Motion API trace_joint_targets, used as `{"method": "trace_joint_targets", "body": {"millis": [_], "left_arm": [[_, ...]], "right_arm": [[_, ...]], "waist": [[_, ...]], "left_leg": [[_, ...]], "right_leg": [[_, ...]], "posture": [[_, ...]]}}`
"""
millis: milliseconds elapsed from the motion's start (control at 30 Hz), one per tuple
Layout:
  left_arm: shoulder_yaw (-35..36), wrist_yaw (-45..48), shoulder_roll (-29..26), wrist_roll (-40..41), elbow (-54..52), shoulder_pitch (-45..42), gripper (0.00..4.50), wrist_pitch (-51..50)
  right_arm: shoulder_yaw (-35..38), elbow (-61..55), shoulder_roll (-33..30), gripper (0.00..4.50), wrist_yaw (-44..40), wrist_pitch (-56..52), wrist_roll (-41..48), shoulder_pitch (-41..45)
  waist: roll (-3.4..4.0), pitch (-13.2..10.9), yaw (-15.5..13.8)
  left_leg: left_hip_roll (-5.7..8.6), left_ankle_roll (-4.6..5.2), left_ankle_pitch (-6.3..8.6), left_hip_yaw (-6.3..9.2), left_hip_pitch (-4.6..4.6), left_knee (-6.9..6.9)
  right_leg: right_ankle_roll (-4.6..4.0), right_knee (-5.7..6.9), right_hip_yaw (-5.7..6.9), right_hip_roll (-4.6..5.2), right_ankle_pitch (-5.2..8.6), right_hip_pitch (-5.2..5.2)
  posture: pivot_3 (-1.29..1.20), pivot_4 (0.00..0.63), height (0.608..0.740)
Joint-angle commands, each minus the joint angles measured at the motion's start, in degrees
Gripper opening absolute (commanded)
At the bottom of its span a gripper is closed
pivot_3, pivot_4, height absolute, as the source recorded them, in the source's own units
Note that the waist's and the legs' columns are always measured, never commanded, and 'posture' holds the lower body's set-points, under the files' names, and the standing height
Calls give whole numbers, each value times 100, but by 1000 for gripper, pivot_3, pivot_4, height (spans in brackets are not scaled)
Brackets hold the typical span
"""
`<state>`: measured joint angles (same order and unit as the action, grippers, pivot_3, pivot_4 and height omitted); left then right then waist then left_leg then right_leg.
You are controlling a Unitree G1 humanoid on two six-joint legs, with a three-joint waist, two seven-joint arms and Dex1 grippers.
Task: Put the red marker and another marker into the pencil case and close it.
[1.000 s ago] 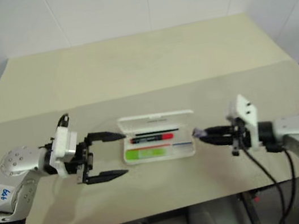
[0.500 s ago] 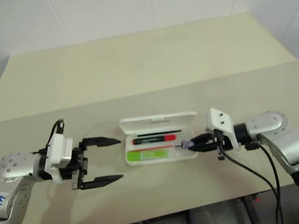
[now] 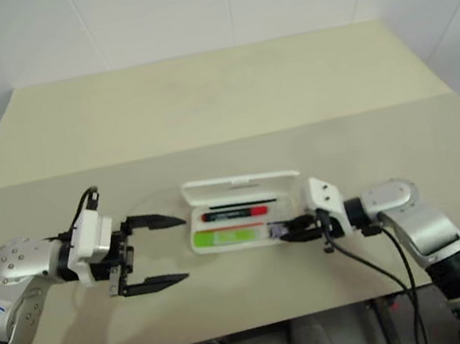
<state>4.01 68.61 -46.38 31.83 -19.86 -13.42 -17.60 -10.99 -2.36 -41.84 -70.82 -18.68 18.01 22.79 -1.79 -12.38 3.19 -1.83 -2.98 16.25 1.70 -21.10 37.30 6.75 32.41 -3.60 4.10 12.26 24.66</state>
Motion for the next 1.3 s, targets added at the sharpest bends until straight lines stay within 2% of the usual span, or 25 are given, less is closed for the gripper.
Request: {"method": "trace_joint_targets", "body": {"millis": [33, 467, 800, 1067, 1300], "left_arm": [[171, -17, -73, 102, -175, -82, 4500, 17], [157, -86, -23, 83, -150, -106, 4500, 51], [120, -36, 31, 29, -10, -114, 4500, 198], [132, 12, 22, 14, 98, -119, 4500, 296], [181, 16, -1, 40, 91, -35, 4500, 325]], "right_arm": [[-19, 101, 90, 348, 7, 189, -121, 147], [151, 332, 11, 348, -132, 315, -270, 273], [237, 164, 22, 348, -213, 171, -14, 241], [200, 183, 38, 3126, -169, 448, -172, 218], [469, -122, -88, 3126, -229, 296, 142, 279]], "waist": [[0, 0, -1], [0, 0, -3], [0, 0, -3], [0, 0, -1], [0, 0, -3]], "left_leg": [[0, 0, 0, 0, 0, 0], [0, 0, 0, 0, 1, -1], [0, 0, 0, 0, 1, -1], [0, 0, 0, 0, 2, -1], [0, 0, 0, 0, 1, -1]], "right_leg": [[0, 0, 0, 0, 0, 0], [-2, 7, 0, 0, 3, 1], [-2, 9, 0, 0, 3, 2], [-3, 11, 0, 0, 3, 2], [-3, 11, 0, 0, 3, 2]], "posture": [[0, 150, 740], [0, 150, 740], [0, 150, 740], [0, 150, 740], [0, 150, 740]]}}
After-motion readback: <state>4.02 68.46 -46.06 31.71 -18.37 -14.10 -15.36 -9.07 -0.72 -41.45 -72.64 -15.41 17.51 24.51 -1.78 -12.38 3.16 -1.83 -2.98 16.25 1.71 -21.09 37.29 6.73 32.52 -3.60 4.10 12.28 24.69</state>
